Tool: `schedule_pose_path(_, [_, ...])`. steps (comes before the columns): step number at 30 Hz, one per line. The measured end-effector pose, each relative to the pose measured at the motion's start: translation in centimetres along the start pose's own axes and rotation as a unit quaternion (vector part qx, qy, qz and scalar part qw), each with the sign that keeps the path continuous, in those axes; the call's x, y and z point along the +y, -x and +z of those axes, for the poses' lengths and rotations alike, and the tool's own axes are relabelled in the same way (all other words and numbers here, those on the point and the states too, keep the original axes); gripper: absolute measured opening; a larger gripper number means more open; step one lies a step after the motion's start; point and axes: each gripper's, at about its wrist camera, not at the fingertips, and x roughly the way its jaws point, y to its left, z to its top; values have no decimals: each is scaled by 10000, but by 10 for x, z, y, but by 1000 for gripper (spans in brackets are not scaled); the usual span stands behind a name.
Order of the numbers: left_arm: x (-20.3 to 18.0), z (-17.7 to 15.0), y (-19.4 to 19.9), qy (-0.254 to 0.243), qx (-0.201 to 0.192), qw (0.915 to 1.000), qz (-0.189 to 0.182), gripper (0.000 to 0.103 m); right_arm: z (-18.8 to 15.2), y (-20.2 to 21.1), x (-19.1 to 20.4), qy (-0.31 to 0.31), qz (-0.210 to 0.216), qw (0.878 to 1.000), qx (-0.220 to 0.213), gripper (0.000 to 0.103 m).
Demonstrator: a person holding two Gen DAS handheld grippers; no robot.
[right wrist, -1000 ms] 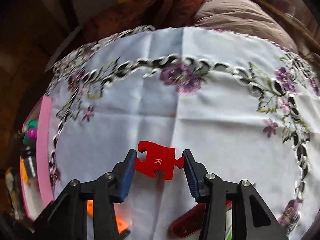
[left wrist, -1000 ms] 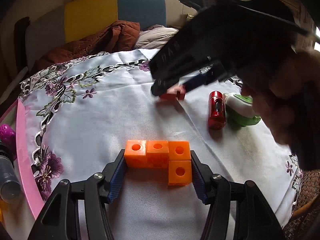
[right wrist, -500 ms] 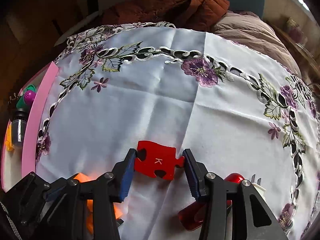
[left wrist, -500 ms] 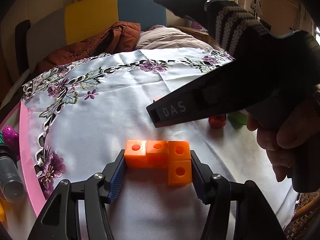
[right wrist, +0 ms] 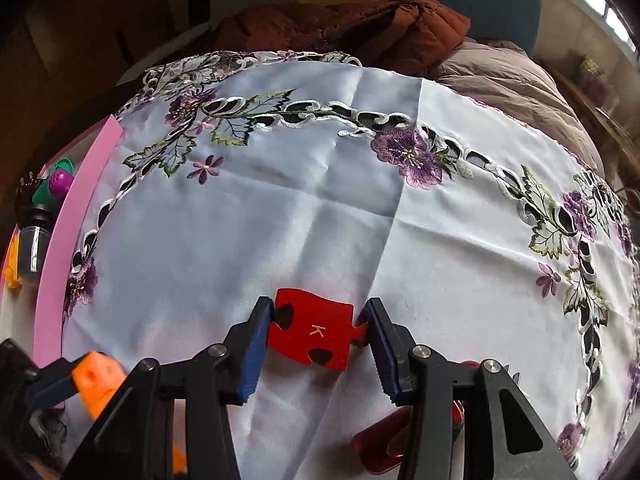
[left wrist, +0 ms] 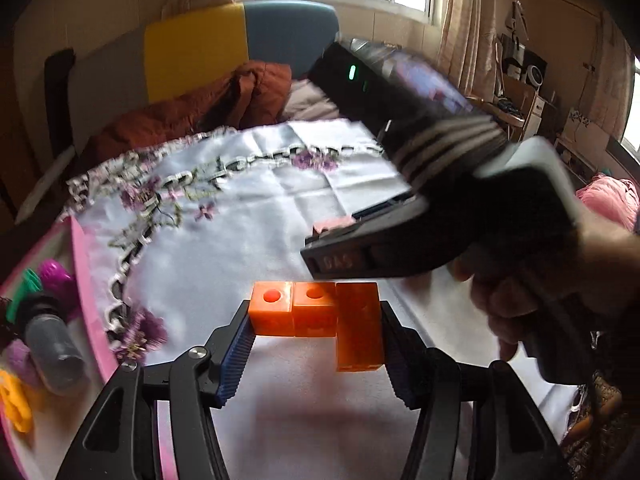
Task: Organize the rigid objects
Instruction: 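Lift the red puzzle piece with the right gripper while the left lifts the orange blocks, then carry the orange blocks into the tray with the left gripper and open it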
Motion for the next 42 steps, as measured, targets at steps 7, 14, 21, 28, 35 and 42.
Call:
schedule_pose_path(7, [10,-1,22,183,46,9997,137,60,-1,1,0,2,-14,10000,-26,48])
schedule_pose_path(14, [24,-5,36,346,41,9991,243,60,0,1,-1,54,-52,10000,-64,48])
schedule_pose_path(21, [31,-6,50,475,2,9986,247,60,-1,1,1,148,-107,9998,-127,48])
schedule_pose_path(28, [38,-6,60,600,-46,9978,273,60,-2,1,3,231,-157,9995,-171,48])
schedule_pose_path(35, [48,-8,71,753,-94,9966,308,60,-2,1,4,281,-207,9992,-184,48])
schedule_pose_path(42, [69,-16,84,1013,-67,9942,368,60,-3,2,5,307,-250,9990,-199,48])
